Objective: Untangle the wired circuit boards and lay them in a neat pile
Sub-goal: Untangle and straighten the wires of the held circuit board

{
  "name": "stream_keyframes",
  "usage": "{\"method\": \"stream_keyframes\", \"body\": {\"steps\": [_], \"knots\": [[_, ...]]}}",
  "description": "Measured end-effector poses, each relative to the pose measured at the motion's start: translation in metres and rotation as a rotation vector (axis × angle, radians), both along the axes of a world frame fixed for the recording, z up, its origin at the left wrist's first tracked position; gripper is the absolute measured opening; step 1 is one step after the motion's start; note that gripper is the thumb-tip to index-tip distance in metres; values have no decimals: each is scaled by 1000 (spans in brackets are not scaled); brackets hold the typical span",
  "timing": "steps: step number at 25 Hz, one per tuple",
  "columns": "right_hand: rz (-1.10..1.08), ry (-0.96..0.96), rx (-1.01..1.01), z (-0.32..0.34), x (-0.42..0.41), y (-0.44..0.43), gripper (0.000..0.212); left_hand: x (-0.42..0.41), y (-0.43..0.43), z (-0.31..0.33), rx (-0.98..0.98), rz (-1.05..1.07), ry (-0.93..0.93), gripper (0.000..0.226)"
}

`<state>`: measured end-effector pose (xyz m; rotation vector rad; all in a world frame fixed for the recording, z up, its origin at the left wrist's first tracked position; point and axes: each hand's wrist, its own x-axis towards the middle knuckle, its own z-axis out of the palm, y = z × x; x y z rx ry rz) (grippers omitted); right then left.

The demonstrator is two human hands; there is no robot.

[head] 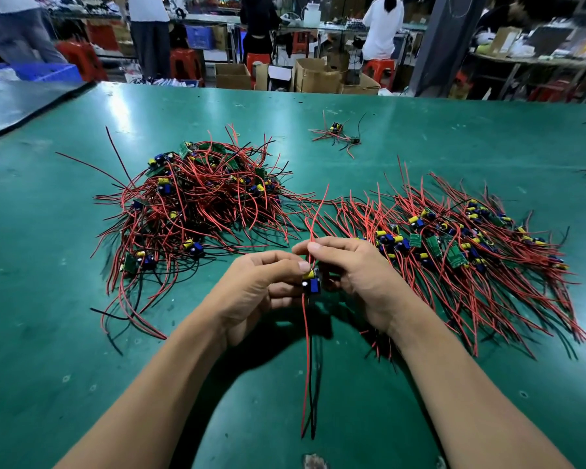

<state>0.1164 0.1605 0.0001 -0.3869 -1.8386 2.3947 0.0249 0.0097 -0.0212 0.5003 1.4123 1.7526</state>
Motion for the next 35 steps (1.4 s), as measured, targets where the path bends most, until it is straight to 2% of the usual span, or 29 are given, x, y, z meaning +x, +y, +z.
{"method": "stream_keyframes", "body": {"steps": [7,12,17,22,29,33,35], "knots": [[28,20,-26,-4,-1,-7,17,10,1,7,-8,-5,18,24],[-12,-42,62,-5,-3,-10,19,15,-1,12,11,-4,17,17],[30,-34,33,-8,-4,-17,30,16,0,12,-17,0,33,11],[42,-70,98,-5,-1,-15,29,16,0,13,-38,-48,58,9],[-232,-22,279,-6,-7,-11,37,17,1,14,-55,-143,97,9],[-299,8,177,-5,-13,-16,48,17,0,15,-63,-160,99,7],[-312,-6,110,-3,-14,-12,53,20,0,17,-49,-145,22,4]]}}
